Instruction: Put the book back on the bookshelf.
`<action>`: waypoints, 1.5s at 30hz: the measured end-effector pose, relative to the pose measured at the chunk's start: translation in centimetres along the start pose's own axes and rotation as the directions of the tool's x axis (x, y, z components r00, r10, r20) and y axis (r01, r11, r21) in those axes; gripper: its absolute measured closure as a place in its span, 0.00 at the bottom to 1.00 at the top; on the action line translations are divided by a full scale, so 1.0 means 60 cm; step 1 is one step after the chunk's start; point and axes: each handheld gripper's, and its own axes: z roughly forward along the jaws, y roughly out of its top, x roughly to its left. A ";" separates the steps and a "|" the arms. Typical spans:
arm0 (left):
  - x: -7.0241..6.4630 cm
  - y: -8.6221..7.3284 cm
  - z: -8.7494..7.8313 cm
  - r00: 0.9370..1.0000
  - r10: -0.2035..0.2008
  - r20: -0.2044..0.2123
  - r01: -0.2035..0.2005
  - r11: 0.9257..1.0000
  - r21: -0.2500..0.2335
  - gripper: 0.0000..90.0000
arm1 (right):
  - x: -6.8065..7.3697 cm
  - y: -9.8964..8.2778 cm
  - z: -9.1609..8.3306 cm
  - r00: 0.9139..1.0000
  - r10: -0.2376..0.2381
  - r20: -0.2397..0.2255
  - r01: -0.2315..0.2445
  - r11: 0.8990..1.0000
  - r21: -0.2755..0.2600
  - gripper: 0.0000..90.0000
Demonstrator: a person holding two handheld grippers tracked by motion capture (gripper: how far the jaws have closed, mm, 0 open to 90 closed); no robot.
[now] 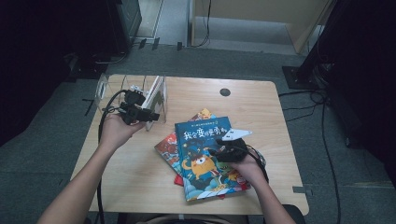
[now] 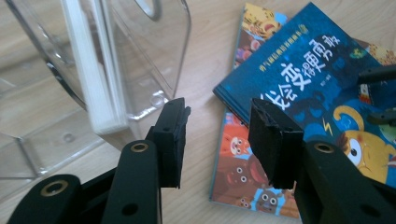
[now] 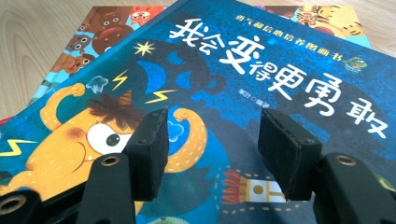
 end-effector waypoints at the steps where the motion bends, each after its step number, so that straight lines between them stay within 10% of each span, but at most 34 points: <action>1: -0.002 -0.005 0.002 1.000 0.004 0.001 -0.004 1.000 0.003 0.63 | 0.000 0.000 0.000 1.000 0.002 0.001 -0.002 1.000 0.000 0.48; 45: -0.067 -0.105 0.105 0.987 0.066 0.147 -0.069 0.997 0.019 0.75 | -0.020 -0.032 -0.029 0.998 0.037 0.047 -0.037 0.999 -0.008 0.57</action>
